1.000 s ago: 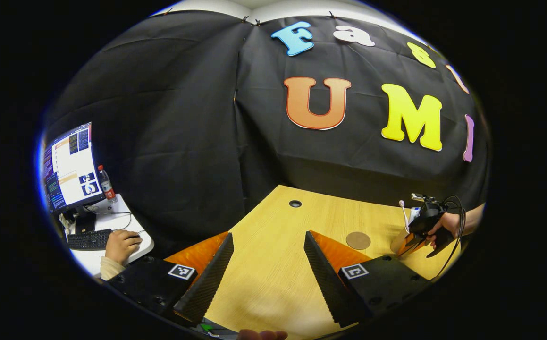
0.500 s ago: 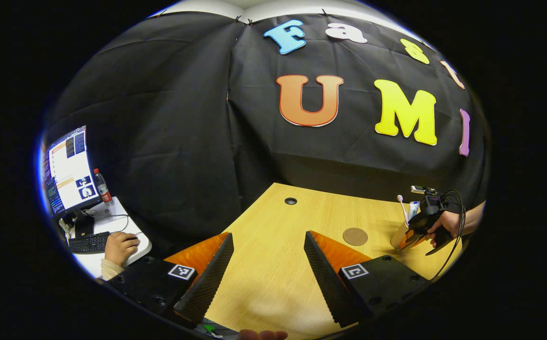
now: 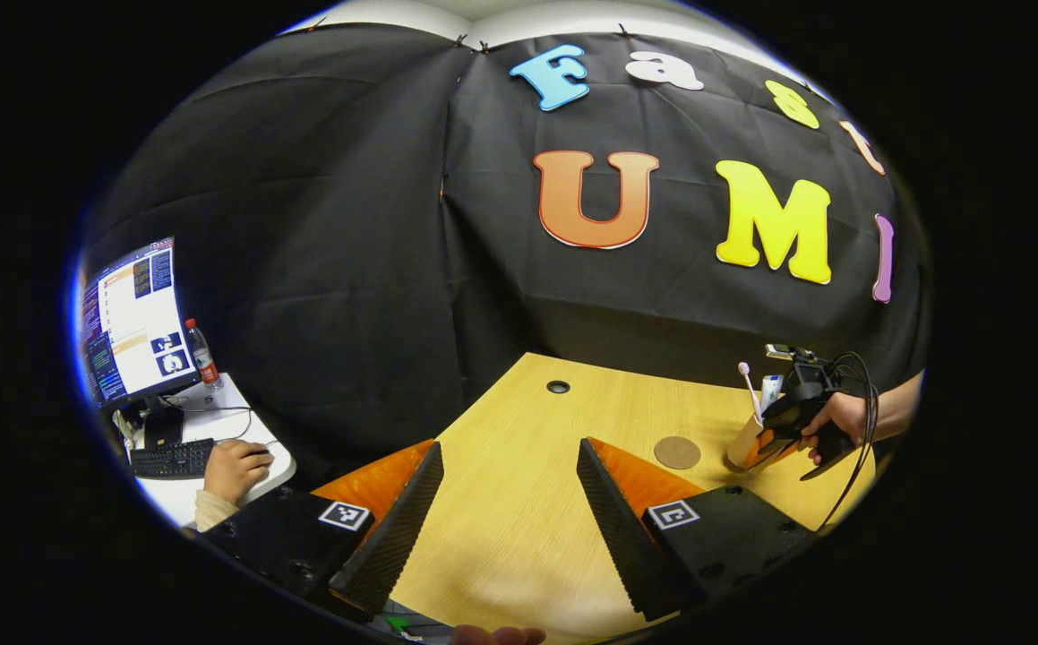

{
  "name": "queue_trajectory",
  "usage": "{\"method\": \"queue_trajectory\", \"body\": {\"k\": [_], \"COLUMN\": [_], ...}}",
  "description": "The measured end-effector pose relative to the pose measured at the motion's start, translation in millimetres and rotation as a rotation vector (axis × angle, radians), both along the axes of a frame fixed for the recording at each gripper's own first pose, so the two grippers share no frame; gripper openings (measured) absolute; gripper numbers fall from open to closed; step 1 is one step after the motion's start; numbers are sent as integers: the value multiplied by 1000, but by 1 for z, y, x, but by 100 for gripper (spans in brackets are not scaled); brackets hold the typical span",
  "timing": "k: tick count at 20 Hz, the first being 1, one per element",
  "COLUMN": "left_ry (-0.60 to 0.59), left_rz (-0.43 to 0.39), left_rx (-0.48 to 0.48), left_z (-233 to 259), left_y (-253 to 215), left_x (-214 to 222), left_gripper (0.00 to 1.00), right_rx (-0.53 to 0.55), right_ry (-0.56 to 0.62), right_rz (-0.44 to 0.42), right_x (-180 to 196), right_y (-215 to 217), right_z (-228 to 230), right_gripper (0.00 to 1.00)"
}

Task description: Put the toothbrush and toothpaste on the desktop into the cup, then pick up the cup and place it on the coaster on the desktop.

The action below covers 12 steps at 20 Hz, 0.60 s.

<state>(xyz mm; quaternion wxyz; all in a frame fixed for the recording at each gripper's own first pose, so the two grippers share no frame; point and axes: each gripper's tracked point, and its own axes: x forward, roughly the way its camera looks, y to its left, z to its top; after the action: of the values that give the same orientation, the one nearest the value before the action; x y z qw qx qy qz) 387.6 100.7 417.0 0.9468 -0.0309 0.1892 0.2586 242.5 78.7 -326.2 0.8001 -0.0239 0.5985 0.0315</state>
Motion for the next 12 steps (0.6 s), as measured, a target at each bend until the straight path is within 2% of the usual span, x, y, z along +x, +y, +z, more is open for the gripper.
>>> {"method": "queue_trajectory", "body": {"k": [12], "left_ry": [-4], "left_rz": [62], "left_rx": [6], "left_z": [1], "left_y": [25], "left_x": [-18], "left_gripper": [96], "right_rx": [15], "right_ry": [6], "right_rz": [83], "right_x": [-3], "right_y": [1], "right_z": [-1], "right_gripper": [27]}}
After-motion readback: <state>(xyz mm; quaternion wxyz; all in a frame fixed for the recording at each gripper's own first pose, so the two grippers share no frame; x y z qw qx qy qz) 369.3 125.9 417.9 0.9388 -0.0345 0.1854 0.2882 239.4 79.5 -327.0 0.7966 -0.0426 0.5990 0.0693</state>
